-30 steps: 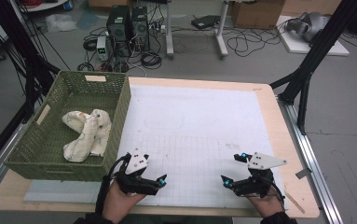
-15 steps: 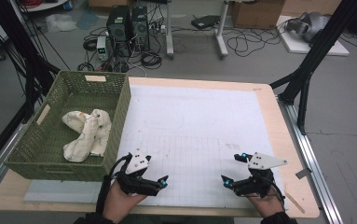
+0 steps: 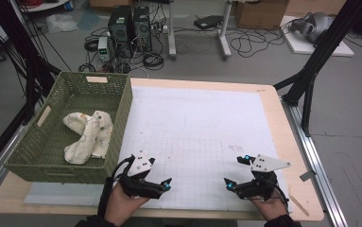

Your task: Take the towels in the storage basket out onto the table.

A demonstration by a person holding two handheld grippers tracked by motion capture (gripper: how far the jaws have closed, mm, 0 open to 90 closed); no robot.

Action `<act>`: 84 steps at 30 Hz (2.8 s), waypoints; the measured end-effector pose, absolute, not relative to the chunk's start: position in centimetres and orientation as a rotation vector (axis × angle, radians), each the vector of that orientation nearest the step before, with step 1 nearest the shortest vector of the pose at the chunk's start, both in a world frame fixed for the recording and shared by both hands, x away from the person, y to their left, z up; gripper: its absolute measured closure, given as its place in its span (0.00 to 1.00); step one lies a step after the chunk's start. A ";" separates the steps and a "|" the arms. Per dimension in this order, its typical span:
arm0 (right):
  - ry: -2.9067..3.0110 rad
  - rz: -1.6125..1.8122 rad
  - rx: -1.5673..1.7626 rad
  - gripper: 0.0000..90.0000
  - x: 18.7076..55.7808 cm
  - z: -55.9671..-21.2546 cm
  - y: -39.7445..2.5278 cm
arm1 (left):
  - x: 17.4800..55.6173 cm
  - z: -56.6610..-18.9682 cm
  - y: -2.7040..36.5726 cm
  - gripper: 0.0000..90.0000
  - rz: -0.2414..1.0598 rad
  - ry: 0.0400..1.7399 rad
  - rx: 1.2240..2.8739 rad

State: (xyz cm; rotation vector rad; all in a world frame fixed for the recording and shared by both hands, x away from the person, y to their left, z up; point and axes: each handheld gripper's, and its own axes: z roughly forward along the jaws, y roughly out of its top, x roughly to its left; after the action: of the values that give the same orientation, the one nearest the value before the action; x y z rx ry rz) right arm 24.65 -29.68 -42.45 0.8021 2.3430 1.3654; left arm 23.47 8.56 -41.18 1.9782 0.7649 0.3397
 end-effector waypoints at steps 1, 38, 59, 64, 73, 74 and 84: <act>2.343 1.365 0.802 0.09 24.7 -42.5 -29.7 | 23.5 -41.1 8.5 0.15 0.331 0.761 1.978; 2.348 1.368 0.815 0.09 24.7 -42.3 -29.6 | 27.0 -34.8 11.1 0.32 -0.104 0.679 1.877; 2.350 1.370 0.809 0.09 24.9 -42.2 -29.6 | 30.2 -31.4 15.4 0.35 -0.247 0.696 1.862; 2.350 1.370 0.813 0.09 24.9 -42.2 -29.6 | 30.8 -30.8 16.7 0.37 -0.261 0.701 1.855; 2.349 1.369 0.810 0.09 25.0 -42.3 -29.6 | 31.8 -30.2 18.8 0.37 -0.281 0.746 1.857; 2.349 1.370 0.809 0.09 25.0 -42.3 -29.6 | 31.9 -30.1 19.1 0.37 -0.277 0.751 1.856; 2.348 1.371 0.809 0.09 25.0 -42.3 -29.6 | 32.6 -29.6 21.6 0.37 -0.289 0.792 1.837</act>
State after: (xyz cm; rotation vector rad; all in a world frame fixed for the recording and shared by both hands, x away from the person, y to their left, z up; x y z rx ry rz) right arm 24.98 -29.60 -42.26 0.8089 2.3478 1.3711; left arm 32.55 21.63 -29.61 1.8370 0.7921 -0.2886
